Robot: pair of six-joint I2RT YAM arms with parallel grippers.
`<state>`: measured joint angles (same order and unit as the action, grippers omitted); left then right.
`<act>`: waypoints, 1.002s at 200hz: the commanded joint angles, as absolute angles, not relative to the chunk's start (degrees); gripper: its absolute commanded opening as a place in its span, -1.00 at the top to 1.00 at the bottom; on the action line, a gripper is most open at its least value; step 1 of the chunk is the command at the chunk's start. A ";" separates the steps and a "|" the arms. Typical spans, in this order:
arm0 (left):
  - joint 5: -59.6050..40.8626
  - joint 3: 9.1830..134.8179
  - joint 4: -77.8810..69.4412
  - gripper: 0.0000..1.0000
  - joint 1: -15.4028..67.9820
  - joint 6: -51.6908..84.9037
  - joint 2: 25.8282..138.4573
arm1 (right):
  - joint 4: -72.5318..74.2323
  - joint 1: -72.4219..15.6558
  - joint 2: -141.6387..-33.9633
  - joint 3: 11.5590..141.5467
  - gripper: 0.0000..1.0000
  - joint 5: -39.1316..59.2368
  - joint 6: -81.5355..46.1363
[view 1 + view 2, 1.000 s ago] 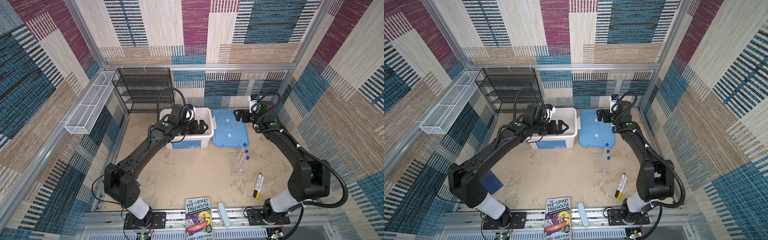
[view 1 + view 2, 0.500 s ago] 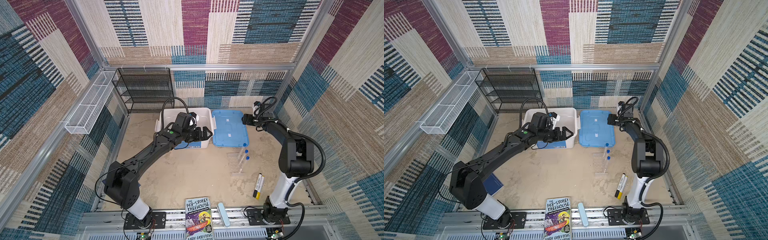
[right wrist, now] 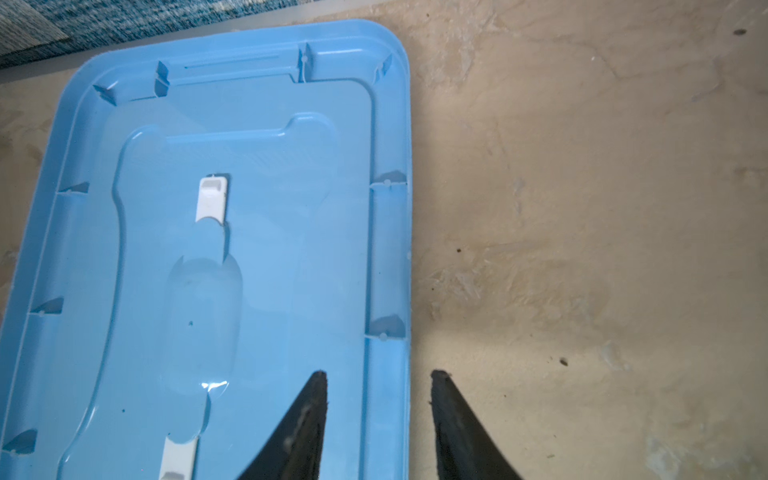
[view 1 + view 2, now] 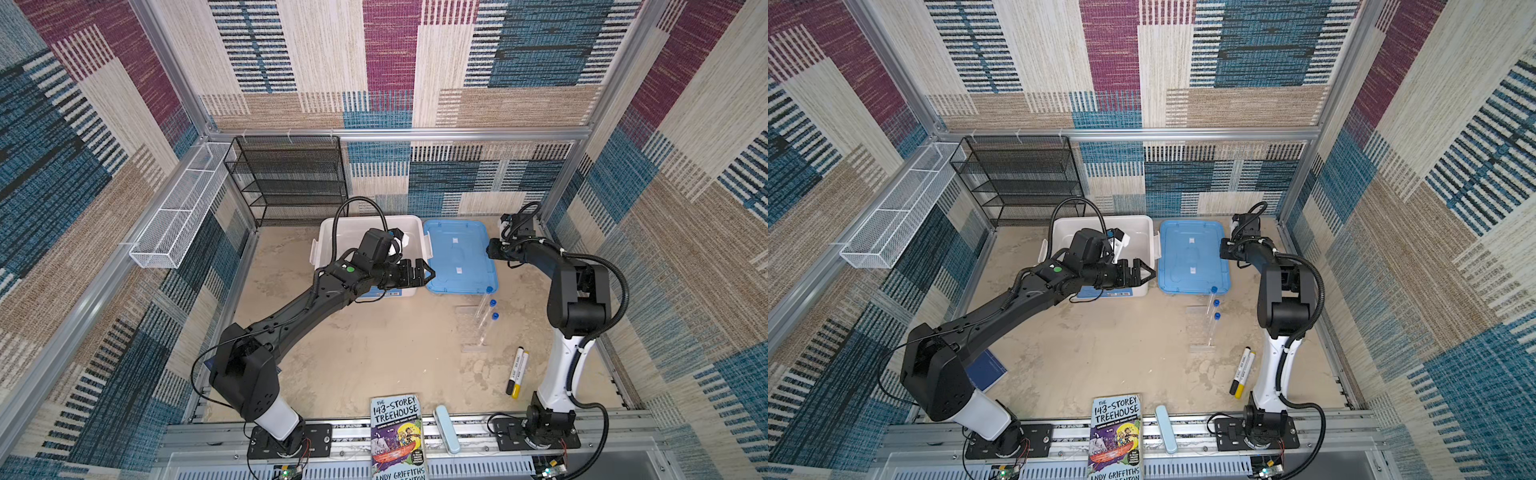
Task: Organize the chemistry lab equipment
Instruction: 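Grasp the light-blue lid edge with the right gripper while the left moves beside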
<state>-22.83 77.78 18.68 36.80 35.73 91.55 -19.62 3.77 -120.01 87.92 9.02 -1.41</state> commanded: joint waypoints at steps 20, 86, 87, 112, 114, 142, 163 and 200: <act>-22.39 78.32 17.99 -0.98 36.70 34.78 92.36 | -18.18 3.91 -123.41 89.71 0.23 9.47 -1.10; -22.21 80.12 19.32 -0.99 36.69 34.54 94.19 | -19.08 3.88 -128.00 94.66 0.41 7.25 -0.31; -22.22 80.18 19.42 -0.99 36.67 34.54 94.25 | -19.08 3.87 -127.98 94.66 0.42 7.23 -0.28; -22.30 81.51 20.74 -0.99 36.73 33.85 95.20 | -19.34 3.99 -128.93 94.78 0.45 7.14 -0.21; -22.30 81.55 20.90 -0.98 36.74 33.86 95.25 | -19.34 4.03 -128.96 94.73 0.46 7.21 -0.32; -22.58 83.11 22.84 -0.99 36.68 33.30 95.73 | -18.69 4.04 -129.22 94.19 0.56 8.26 -0.50; -22.41 83.75 24.42 -0.98 36.69 32.66 95.64 | -18.33 4.04 -129.28 93.70 0.64 9.05 -0.79; -22.50 84.12 25.99 -0.99 36.73 32.32 95.58 | -16.11 4.04 -127.55 90.28 0.85 8.68 -0.98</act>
<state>-22.68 83.66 24.25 36.75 34.00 95.64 -15.86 4.10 -128.70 92.75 8.62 -0.64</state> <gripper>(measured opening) 0.992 0.104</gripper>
